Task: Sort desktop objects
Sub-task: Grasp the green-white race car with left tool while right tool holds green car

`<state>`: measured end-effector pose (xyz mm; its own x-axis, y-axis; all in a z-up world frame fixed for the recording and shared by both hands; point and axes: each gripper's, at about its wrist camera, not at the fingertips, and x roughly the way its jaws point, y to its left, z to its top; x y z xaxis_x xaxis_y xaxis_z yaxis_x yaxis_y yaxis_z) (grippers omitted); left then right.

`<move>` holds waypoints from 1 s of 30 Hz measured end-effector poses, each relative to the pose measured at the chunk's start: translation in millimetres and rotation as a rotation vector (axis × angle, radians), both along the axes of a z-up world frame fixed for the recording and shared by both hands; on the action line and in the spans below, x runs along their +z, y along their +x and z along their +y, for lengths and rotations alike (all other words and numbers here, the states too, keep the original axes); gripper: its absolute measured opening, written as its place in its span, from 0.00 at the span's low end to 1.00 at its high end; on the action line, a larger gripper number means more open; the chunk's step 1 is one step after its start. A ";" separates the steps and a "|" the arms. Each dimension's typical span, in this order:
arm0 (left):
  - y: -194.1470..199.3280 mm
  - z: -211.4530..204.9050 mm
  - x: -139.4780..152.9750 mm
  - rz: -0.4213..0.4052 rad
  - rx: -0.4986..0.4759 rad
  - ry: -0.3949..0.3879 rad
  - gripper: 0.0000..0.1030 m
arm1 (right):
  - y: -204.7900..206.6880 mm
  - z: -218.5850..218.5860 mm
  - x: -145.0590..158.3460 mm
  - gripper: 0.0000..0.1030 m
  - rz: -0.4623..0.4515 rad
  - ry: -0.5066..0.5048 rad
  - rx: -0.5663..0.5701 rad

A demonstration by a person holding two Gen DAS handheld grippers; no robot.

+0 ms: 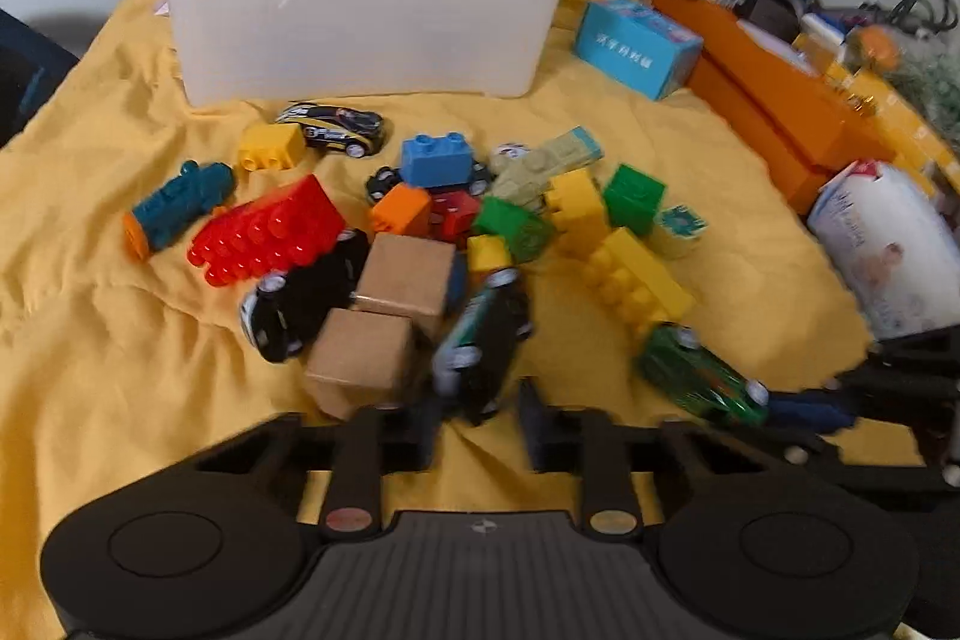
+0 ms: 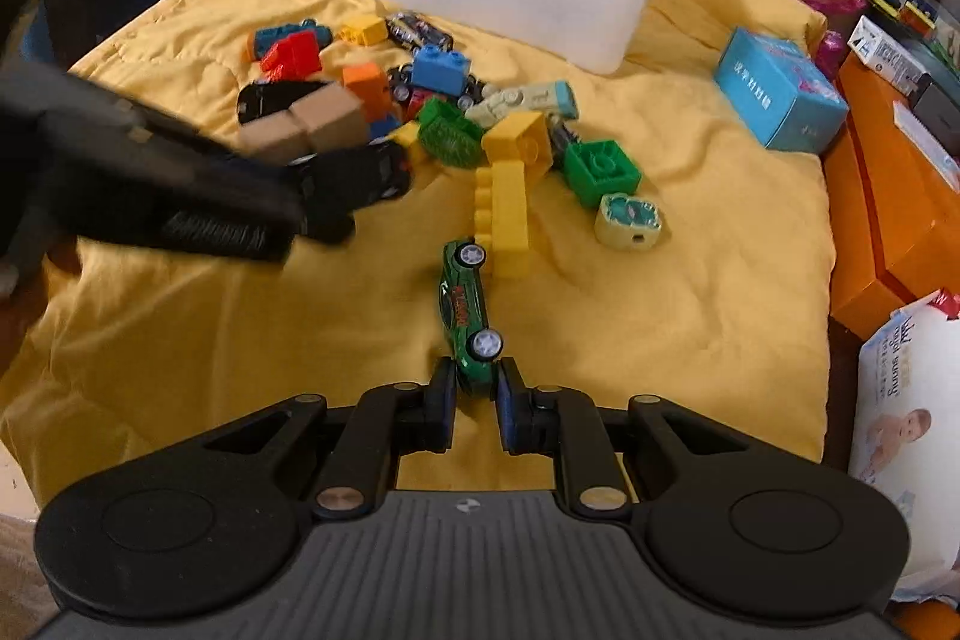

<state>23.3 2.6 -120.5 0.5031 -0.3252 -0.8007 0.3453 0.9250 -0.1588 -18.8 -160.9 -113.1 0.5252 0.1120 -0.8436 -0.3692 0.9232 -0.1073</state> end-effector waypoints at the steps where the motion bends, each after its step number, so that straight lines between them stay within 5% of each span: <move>1: 1.3 1.9 1.1 0.004 0.002 -0.004 0.17 | -0.5 0.5 -0.7 0.16 0.000 0.000 0.001; 5: -5.5 0.9 8.3 -0.047 -0.061 0.027 0.16 | 1.4 3.1 -2.3 0.30 -0.028 -0.001 -0.001; 13: -43.1 12.2 23.0 -0.130 -0.121 0.169 0.16 | -2.0 10.8 0.4 0.16 -0.021 0.029 0.080; 19: -82.3 24.8 27.5 -0.239 -0.203 0.407 0.17 | 6.9 10.6 9.5 0.16 0.175 0.354 0.054; 22: -87.7 20.7 21.5 -0.194 -0.238 0.381 0.23 | 16.2 10.3 -0.2 0.19 0.253 0.397 0.013; 24: -95.5 13.0 21.2 -0.206 -0.260 0.373 0.24 | 19.0 5.6 -2.0 0.29 0.264 0.380 -0.031; 26: -102.7 6.7 22.8 -0.229 -0.278 0.355 0.27 | 16.0 3.2 2.1 0.40 0.217 0.329 -0.029; 30: -99.7 15.5 31.2 -0.152 -0.180 0.212 0.31 | 5.9 10.8 16.3 0.40 0.076 0.146 0.048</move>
<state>-76.4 18.2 -89.3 0.5715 -0.2539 -0.7803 0.5114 0.8539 0.0967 -12.8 -150.1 -96.8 0.4516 0.2594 -0.8537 -0.4152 0.9080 0.0563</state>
